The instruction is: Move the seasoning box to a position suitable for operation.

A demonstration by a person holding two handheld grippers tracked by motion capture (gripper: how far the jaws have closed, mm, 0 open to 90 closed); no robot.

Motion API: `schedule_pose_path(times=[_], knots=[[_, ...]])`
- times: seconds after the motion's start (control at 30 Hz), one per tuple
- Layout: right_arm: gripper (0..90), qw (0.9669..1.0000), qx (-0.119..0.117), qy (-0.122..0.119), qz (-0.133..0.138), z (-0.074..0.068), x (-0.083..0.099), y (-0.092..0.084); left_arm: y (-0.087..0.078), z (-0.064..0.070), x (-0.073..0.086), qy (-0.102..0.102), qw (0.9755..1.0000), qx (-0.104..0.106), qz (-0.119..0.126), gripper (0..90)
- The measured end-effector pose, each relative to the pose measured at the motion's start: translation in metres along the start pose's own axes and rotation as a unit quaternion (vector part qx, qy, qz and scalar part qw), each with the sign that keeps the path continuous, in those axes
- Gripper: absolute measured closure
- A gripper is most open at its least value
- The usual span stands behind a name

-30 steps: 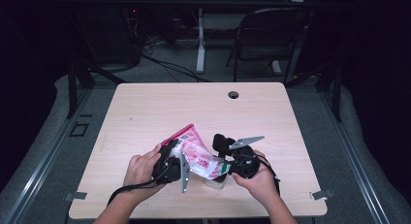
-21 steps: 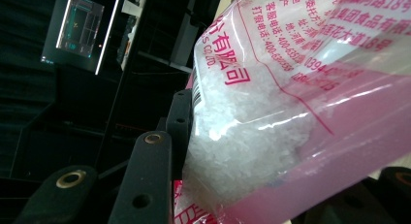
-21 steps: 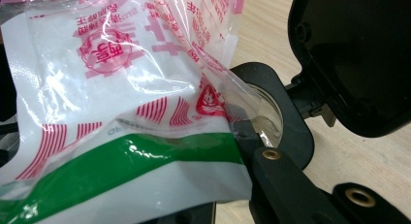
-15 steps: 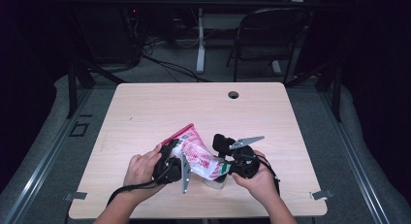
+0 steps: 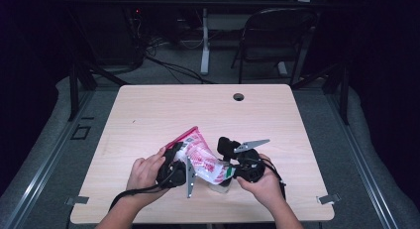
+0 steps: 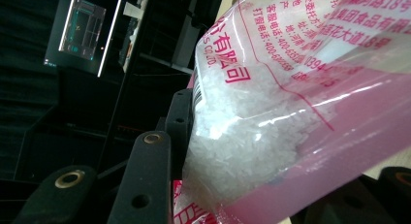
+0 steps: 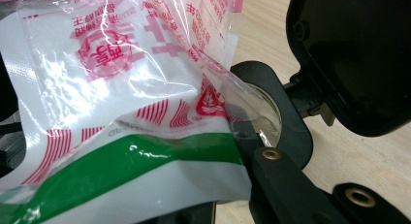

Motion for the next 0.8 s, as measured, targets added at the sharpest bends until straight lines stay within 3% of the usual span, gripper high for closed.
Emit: schedule_pose_path(times=[0.8], knots=[[90.0,1.0000,0.008,-0.002,-0.005,0.0013,0.0012,0.0026,0.0000,0.0000,-0.0025,0.008,1.0000,0.000,0.002,66.5]])
Point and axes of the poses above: each handheld gripper's, and its own axes: y roughly forward along the jaws, x roughly out of its underside, z roughly to its right, the point moved 2 cm from there along y, roughly forward along the jaws, and after that the axes turned 13 degrees about z, right-handed, at the moved point
